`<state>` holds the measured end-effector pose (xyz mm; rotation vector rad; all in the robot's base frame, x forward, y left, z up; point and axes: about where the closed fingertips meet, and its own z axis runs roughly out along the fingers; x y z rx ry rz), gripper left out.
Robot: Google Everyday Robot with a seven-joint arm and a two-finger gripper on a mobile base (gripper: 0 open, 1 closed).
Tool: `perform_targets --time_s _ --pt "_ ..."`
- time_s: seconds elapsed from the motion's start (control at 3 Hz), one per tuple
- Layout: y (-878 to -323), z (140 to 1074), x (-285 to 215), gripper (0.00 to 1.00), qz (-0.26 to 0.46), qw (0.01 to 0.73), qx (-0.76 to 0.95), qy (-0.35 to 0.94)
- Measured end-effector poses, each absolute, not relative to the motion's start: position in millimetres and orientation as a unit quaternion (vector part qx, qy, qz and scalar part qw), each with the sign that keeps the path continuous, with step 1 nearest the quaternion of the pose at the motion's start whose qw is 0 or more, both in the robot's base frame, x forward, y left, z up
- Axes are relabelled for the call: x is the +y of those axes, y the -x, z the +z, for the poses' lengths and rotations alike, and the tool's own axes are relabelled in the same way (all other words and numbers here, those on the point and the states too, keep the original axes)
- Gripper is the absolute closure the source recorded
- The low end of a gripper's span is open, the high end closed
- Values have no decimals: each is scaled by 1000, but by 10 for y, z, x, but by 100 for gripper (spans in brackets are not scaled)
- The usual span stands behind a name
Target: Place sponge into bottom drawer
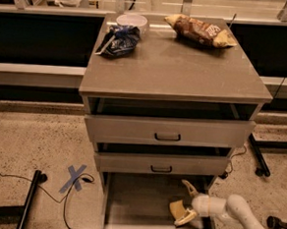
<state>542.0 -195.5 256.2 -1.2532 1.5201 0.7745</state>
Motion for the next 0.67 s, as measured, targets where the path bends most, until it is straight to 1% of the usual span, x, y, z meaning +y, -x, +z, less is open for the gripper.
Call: perform_targets --time_s 0.33,0.67 --pt "-5137 2746 -2300 0 315 519 615 503" --pt "-5100 2749 -2338 0 315 521 616 501"
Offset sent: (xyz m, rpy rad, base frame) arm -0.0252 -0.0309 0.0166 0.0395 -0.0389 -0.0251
